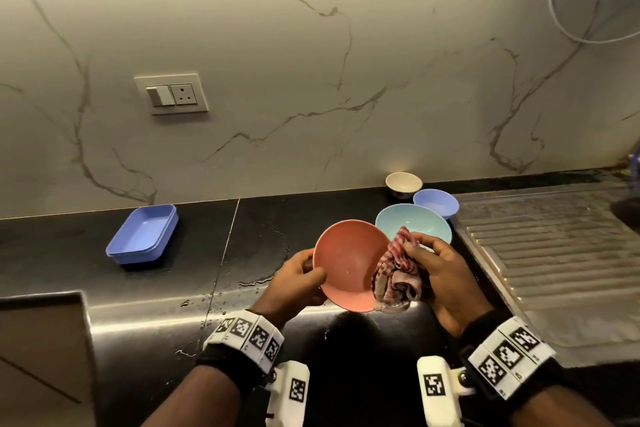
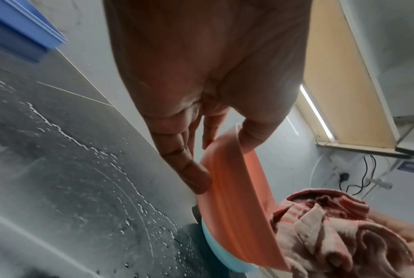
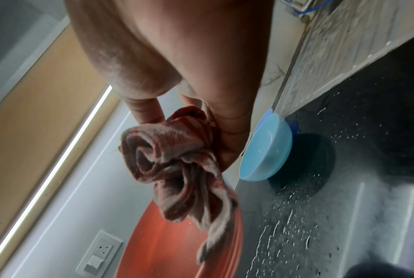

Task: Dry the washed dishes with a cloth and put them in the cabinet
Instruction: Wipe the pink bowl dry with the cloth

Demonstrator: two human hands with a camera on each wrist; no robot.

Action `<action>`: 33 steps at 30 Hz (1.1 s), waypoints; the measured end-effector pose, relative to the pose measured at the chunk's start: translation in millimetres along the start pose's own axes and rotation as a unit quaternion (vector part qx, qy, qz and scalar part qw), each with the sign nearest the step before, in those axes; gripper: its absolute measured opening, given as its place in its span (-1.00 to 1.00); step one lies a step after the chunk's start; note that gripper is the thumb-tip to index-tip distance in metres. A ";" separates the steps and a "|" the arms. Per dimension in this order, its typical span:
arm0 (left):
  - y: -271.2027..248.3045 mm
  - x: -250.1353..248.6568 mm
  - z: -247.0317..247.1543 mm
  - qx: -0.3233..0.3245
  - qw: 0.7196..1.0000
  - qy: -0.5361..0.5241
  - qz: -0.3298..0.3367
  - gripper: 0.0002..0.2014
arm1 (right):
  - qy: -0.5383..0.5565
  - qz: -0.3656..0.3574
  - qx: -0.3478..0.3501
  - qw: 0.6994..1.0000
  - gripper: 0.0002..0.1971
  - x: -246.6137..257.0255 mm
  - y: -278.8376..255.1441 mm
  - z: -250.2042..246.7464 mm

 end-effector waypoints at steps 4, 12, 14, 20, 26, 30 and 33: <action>-7.8 0.3 -25.1 0.009 0.999 -0.017 -0.038 -0.54 | -0.008 -0.003 -0.003 1.000 -0.78 3.1 -6.0 25.1; -8.9 8.0 -54.7 0.026 0.990 -0.110 -0.081 -0.73 | -0.011 -0.012 -0.030 0.999 -0.80 7.0 -12.3 49.2; -8.1 6.4 -55.6 0.028 0.987 -0.132 -0.090 -0.70 | -0.010 -0.012 -0.038 0.999 -0.79 5.9 -13.9 51.9; -0.7 -2.0 -47.7 0.049 0.987 -0.135 -0.078 -0.65 | 0.026 0.004 -0.067 0.997 -0.80 2.6 -17.2 36.6; 13.8 -11.6 -9.7 0.082 0.991 -0.091 -0.046 -0.38 | 0.066 0.022 -0.074 0.995 -0.67 1.9 -14.5 -0.8; 26.0 -17.5 29.9 0.082 0.993 -0.076 -0.027 -0.40 | 0.098 0.022 -0.116 0.988 -0.76 4.7 -12.5 -39.8; 37.0 -28.5 69.8 0.094 0.994 -0.054 -0.004 -0.43 | 0.110 0.014 -0.160 0.981 -0.76 7.2 -8.6 -74.5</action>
Point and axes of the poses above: each hand's wrist, its own y-axis towards the middle knuckle, its own z-axis out of the palm, x = y × z, the point moved 5 cm from there along y, towards the middle knuckle, and after that the axes turned 12 degrees about -y, right-handed, at the moved point
